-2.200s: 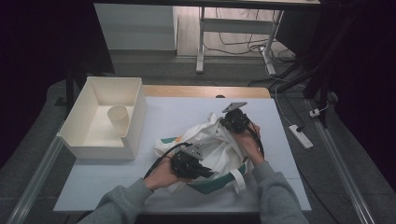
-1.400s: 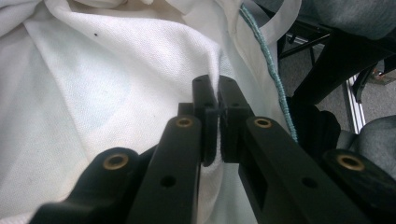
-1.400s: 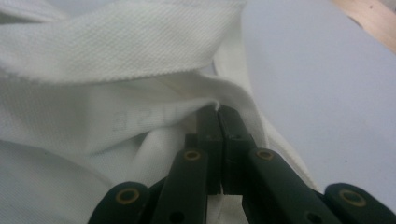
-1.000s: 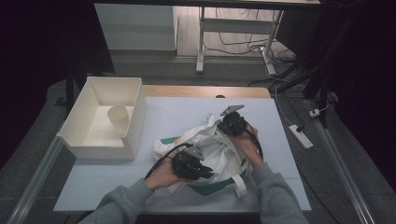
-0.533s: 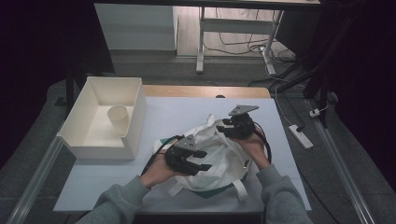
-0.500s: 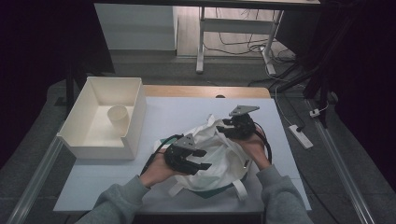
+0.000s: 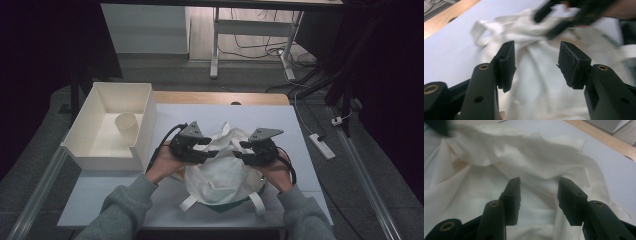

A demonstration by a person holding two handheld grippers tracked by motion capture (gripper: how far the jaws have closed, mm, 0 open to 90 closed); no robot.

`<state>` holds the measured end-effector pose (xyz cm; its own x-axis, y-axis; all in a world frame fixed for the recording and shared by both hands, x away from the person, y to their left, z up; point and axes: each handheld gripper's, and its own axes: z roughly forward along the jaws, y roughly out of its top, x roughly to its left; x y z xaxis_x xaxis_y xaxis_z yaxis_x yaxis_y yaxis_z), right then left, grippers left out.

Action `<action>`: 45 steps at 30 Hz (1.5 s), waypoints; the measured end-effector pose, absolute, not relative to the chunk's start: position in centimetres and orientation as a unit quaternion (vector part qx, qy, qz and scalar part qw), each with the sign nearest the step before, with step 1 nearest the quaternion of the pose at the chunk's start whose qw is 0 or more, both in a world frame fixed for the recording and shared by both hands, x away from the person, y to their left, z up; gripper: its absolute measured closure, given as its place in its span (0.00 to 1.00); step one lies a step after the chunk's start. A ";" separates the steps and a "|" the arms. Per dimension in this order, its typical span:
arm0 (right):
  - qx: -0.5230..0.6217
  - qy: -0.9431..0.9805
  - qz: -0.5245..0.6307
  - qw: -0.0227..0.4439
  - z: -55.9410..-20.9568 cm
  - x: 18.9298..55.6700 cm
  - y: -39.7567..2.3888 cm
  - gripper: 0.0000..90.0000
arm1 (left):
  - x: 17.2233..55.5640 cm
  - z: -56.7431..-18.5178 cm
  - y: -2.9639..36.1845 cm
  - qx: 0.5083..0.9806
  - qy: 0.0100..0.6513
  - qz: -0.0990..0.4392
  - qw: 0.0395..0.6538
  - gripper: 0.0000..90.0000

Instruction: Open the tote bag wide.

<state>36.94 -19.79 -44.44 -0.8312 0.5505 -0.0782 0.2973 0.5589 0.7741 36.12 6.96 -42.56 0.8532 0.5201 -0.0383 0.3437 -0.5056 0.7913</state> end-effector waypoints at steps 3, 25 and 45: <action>0.244 0.868 0.408 0.145 -44.4 36.2 -19.9 0.59 | 37.5 -43.0 6.8 0.862 0.263 0.097 0.422 0.53; 0.212 0.899 0.357 0.141 -45.1 34.1 -18.3 0.52 | 39.6 -46.2 6.6 0.892 0.274 0.117 0.340 0.94; 0.266 0.927 0.226 0.134 -48.5 33.9 -18.6 0.96 | 40.0 -46.8 8.5 0.881 0.303 0.130 0.340 0.96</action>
